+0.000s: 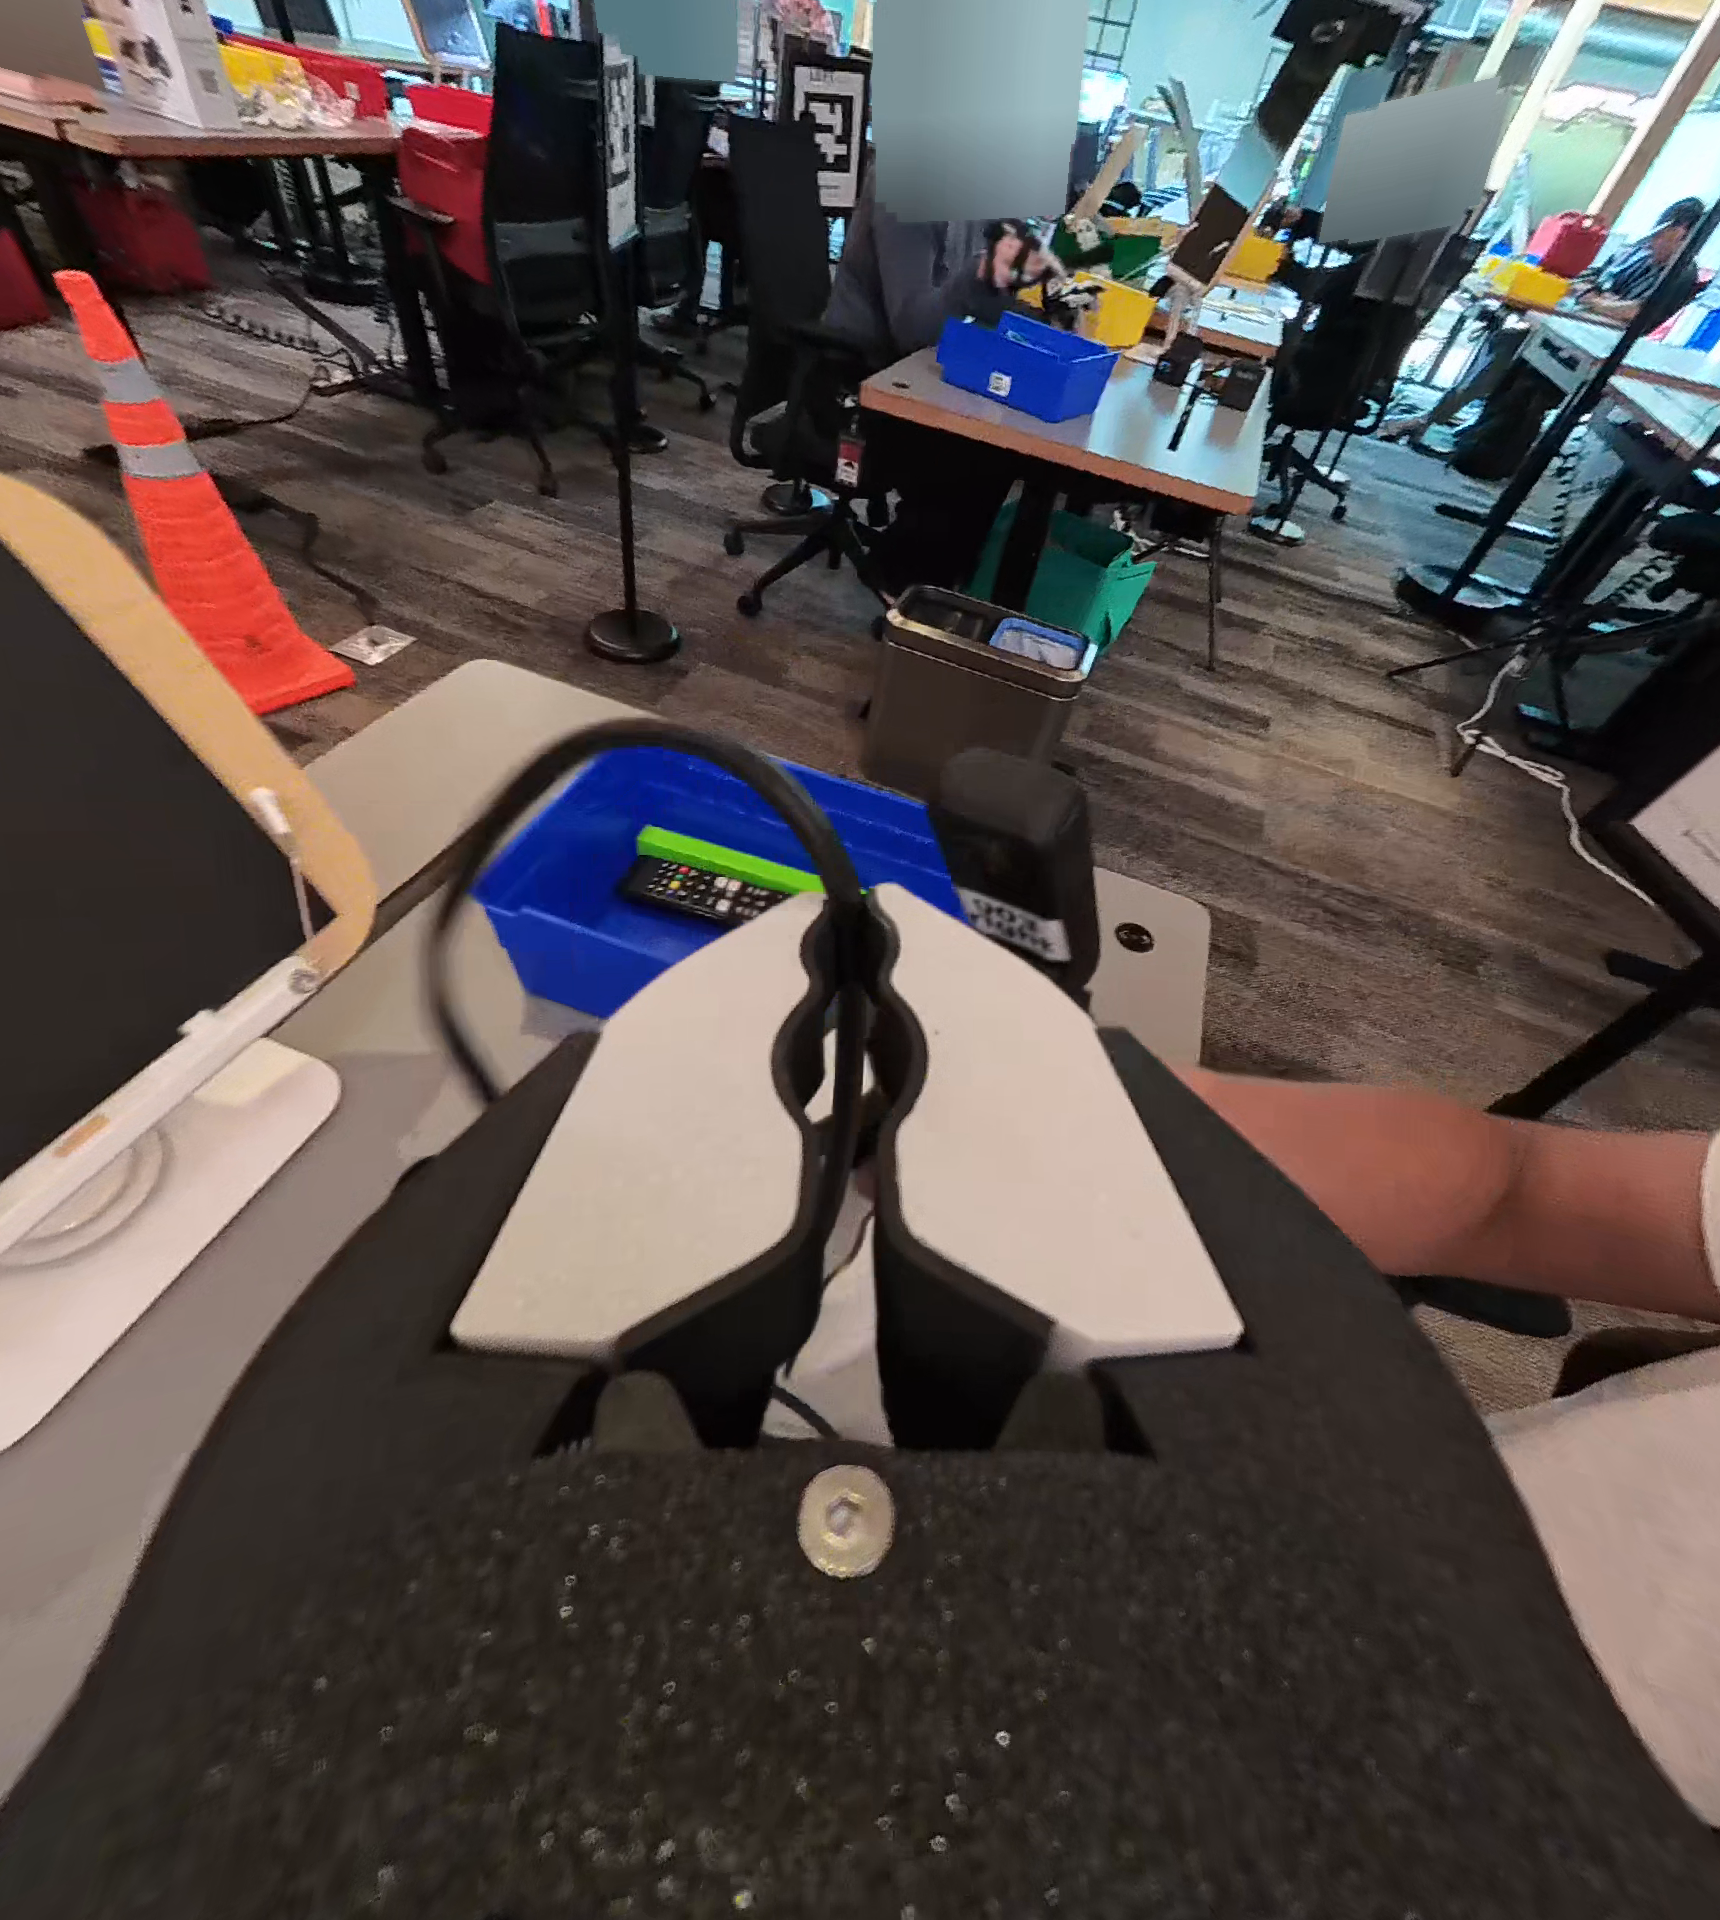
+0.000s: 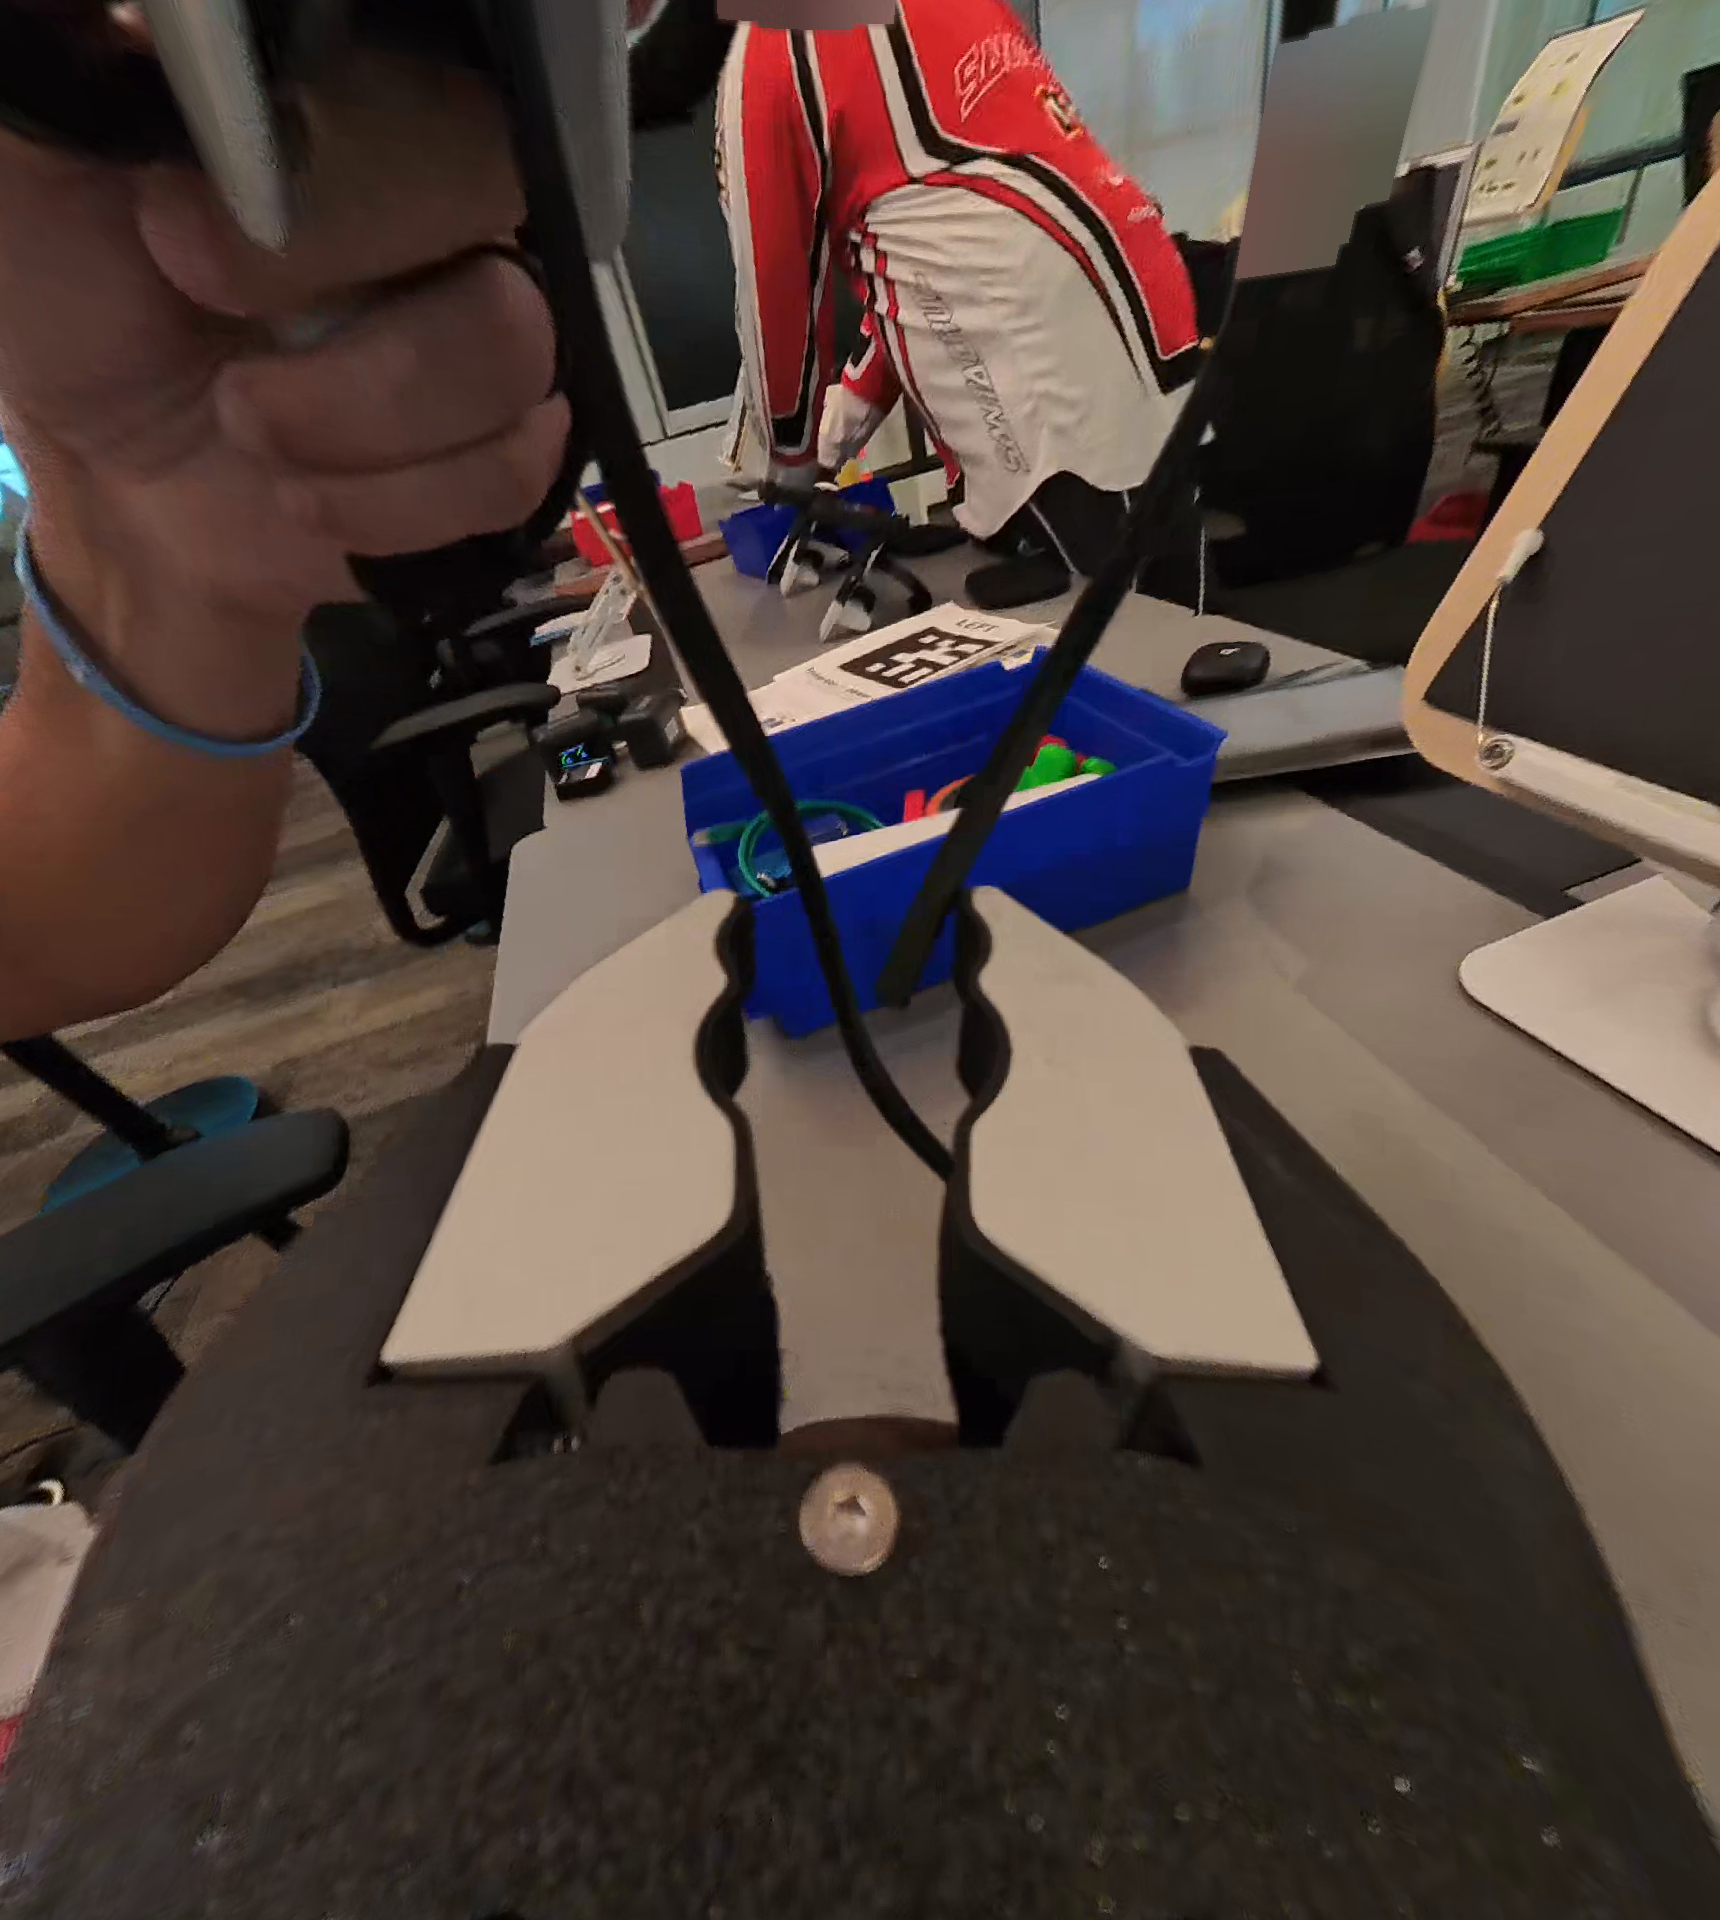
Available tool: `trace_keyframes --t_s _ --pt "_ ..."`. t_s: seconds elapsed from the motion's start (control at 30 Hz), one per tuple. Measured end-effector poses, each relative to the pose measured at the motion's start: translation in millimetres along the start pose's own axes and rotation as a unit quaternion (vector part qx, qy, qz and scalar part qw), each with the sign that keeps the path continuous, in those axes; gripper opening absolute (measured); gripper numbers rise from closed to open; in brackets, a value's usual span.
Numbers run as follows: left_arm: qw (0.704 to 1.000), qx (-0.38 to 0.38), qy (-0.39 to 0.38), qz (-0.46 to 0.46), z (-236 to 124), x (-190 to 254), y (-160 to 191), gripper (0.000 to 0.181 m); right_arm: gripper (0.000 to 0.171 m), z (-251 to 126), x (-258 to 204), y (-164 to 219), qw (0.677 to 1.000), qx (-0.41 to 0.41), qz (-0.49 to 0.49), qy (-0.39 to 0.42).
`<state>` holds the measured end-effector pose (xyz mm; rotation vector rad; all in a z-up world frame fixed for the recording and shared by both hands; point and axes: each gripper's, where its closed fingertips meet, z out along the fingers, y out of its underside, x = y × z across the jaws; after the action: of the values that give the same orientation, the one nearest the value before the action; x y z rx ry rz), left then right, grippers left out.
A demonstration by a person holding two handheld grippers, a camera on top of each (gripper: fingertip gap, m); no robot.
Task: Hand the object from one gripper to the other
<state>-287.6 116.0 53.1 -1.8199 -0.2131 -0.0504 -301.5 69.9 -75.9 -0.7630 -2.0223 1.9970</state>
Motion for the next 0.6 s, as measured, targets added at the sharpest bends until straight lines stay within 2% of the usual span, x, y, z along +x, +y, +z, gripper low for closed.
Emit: trace_keyframes --t_s 0.07,0.1,0.17,0.2,0.4,0.5,0.57,0.6 --pt "1.0 -0.003 0.01 0.001 8.6 7.2 0.1 0.003 0.045 0.1 0.7 -0.8 1.0 0.001 -0.008 0.007" --pt "1.0 -0.005 0.008 0.005 11.9 8.4 0.4 0.003 0.037 -1.0 -2.0 -0.2 1.0 -0.003 -0.02 0.001" --pt "1.0 -0.009 0.008 0.009 16.3 10.6 0.1 0.003 0.01 -4.3 4.4 -0.3 0.999 -0.012 -0.039 0.03" --pt "1.0 -0.008 0.009 0.009 17.2 11.2 -1.4 0.003 0.006 -5.3 6.6 2.1 0.998 -0.024 -0.045 0.038" --pt "0.999 -0.002 -0.032 0.009 11.8 -9.3 -13.5 0.003 0.005 -4.4 -6.4 19.4 0.996 -0.079 -0.037 -0.015" --pt "0.999 -0.037 -0.018 -0.01 11.8 -17.3 -2.0 0.004 0.005 -2.7 -16.4 19.8 0.995 -0.084 -0.033 -0.038" --pt "0.998 -0.05 -0.024 -0.019 9.5 -24.0 9.2 0.012 0.005 -4.4 -20.0 18.1 0.995 -0.085 -0.03 -0.046" --pt "0.998 -0.058 -0.027 -0.022 7.0 -26.7 16.8 0.024 0.005 -6.4 -22.0 16.0 0.995 -0.083 -0.025 -0.053"
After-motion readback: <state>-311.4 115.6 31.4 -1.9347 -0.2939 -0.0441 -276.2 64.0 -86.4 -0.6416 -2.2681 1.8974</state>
